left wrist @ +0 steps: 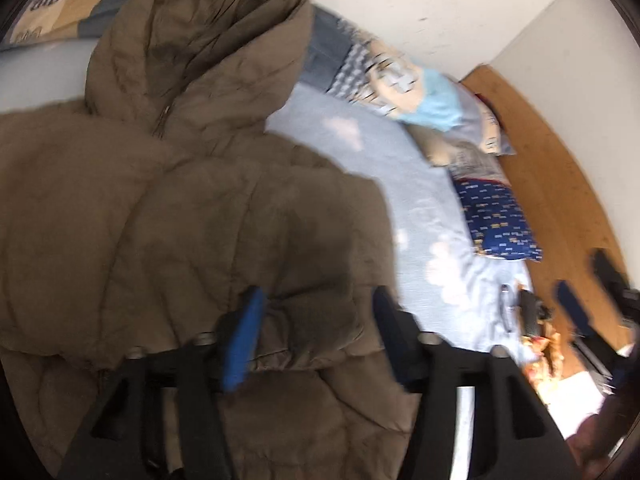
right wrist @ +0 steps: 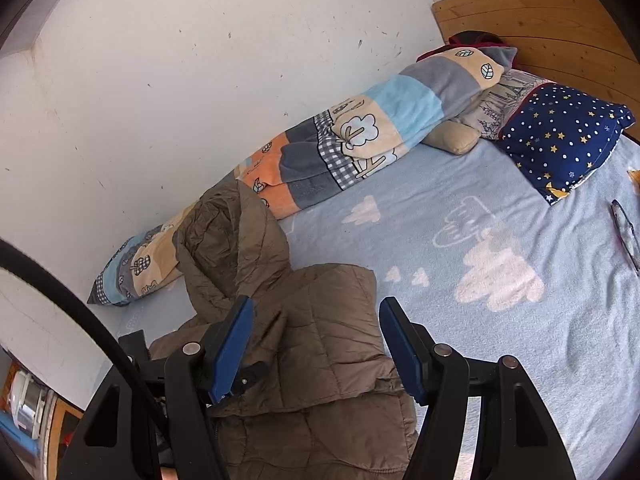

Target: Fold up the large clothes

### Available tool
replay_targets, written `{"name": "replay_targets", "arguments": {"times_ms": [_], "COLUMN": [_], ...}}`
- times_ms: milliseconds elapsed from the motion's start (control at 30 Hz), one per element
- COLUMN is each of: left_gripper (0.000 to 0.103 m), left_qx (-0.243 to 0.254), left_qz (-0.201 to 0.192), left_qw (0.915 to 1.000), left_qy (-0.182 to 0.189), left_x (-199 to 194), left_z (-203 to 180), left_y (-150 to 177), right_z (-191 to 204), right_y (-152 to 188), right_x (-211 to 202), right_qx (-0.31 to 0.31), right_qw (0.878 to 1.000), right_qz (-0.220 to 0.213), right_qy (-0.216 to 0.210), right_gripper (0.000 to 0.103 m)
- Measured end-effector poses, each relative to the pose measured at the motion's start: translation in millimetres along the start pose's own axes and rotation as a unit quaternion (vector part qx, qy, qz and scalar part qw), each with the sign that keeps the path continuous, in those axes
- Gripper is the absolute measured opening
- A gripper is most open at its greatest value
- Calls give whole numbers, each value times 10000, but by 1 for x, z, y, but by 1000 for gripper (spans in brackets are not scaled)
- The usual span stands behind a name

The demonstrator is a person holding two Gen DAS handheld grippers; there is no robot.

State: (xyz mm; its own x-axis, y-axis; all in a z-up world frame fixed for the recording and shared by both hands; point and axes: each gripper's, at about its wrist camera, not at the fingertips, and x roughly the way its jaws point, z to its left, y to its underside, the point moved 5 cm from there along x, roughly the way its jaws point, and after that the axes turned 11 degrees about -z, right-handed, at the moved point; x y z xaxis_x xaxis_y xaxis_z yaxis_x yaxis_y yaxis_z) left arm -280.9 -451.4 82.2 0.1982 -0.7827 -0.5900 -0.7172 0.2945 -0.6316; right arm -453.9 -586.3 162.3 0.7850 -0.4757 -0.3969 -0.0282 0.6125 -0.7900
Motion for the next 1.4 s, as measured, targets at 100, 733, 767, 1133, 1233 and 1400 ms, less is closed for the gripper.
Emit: {"name": "replay_targets", "arguments": {"times_ms": [100, 733, 767, 1133, 1233, 1400], "left_gripper": [64, 67, 67, 78, 78, 78], "left_qx": [152, 555, 586, 26, 40, 582], "left_qz": [-310, -452, -392, 29, -124, -505], "left_qw": [9991, 9665, 9657, 9719, 9726, 9716], "left_qy": [231, -2465, -2498, -2356, -2321, -2239], "left_x": [-40, -103, -96, -71, -88, -142], "left_z": [-3, 240, 243, 278, 268, 236], "left_y": [-20, -59, -58, -40, -47, -46], "right_z": [2, 79, 81, 51, 48, 57], "right_y": [1, 99, 104, 153, 155, 128], "right_x": [3, 94, 98, 153, 155, 134], "right_qx": [36, -1437, -1517, -1467, -1429, -1021], "right_qw": [10000, 9810, 9794, 9624, 9616, 9720], "right_qz": [8, 1290, 1325, 2254, 2312, 2112], "right_qy": [-24, -190, -150, 376, 388, 131], "right_gripper": [70, 40, 40, 43, 43, 46]}}
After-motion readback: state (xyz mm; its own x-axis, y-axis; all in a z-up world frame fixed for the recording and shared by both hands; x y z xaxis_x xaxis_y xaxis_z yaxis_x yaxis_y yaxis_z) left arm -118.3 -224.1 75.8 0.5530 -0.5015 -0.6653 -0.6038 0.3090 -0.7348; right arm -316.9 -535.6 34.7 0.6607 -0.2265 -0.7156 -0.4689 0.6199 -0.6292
